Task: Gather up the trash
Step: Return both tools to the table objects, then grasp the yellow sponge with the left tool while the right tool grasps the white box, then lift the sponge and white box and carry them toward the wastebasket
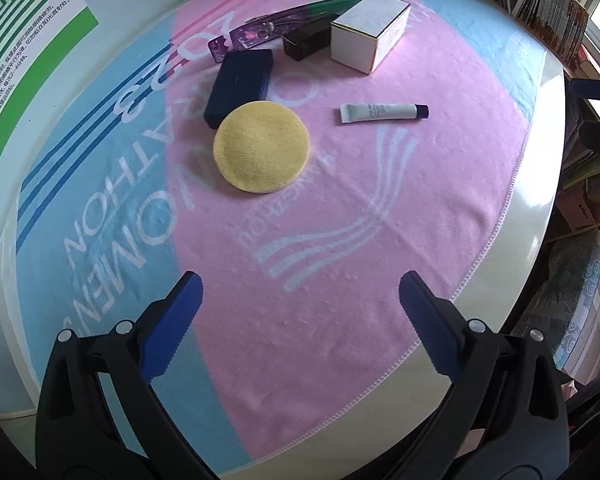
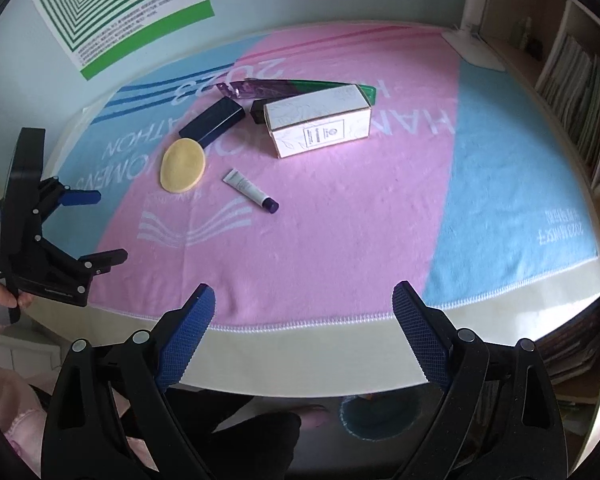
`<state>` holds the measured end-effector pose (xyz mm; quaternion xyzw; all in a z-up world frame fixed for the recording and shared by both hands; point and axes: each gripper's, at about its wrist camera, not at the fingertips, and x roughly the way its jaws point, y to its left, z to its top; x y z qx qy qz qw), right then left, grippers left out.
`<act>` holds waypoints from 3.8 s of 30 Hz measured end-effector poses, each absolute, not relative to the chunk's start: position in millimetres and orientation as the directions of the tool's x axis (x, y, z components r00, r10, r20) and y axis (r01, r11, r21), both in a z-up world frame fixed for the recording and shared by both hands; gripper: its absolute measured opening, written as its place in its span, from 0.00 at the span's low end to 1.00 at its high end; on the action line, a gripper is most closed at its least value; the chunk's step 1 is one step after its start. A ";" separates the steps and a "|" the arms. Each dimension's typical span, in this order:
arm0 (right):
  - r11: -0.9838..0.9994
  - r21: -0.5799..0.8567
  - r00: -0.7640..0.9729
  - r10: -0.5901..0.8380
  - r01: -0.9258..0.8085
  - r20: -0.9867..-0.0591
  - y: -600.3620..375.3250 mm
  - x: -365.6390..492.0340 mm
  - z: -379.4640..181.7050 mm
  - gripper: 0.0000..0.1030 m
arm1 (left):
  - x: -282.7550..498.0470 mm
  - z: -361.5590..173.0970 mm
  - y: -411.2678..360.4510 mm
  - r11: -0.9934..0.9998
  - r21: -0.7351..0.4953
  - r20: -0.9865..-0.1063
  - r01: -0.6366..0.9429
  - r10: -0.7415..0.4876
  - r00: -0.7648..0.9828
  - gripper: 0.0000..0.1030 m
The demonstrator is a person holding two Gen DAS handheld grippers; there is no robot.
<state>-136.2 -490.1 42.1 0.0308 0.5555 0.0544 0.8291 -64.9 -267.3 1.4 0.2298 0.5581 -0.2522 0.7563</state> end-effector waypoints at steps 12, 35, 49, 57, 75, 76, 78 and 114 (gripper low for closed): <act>0.925 -0.106 0.364 0.037 -0.366 -0.931 -474.8 -66.2 39.7 0.90 | -18.4 -18.1 -265.5 0.811 0.068 -0.970 0.582 -0.083 0.228 0.93; 0.531 -0.059 0.144 0.120 -0.845 -0.982 -461.2 56.9 -17.7 0.90 | 63.2 -58.7 -296.6 0.960 0.002 -0.995 0.282 -0.025 0.093 0.93; 0.426 -0.138 0.200 0.106 -0.894 -0.974 -441.2 72.3 -47.0 0.90 | 87.9 -67.3 -303.0 0.969 -0.014 -0.994 0.248 -0.040 0.099 0.85; 0.534 0.032 0.069 0.167 -0.845 -0.984 -444.5 75.2 -32.7 0.49 | 76.8 -54.1 -291.3 0.970 -0.038 -0.991 0.239 -0.068 0.116 0.73; 0.728 0.081 0.119 0.220 -0.681 -0.968 -459.1 21.6 5.5 0.50 | 26.6 -19.4 -260.0 0.946 -0.044 -0.979 0.320 -0.105 0.177 0.73; 0.738 0.079 0.125 0.217 -0.671 -0.968 -458.3 17.3 6.7 0.50 | 23.0 -17.9 -259.3 0.942 -0.044 -0.978 0.331 -0.108 0.179 0.73; 0.750 0.075 0.134 0.214 -0.657 -0.968 -456.1 8.1 9.2 0.50 | 12.6 -15.5 -259.5 0.934 -0.043 -0.977 0.355 -0.113 0.180 0.73; 0.998 0.064 0.260 0.059 0.010 -0.964 -482.8 -242.8 9.6 0.50 | -159.4 8.8 -367.5 0.401 -0.035 -0.972 0.915 -0.227 0.062 0.73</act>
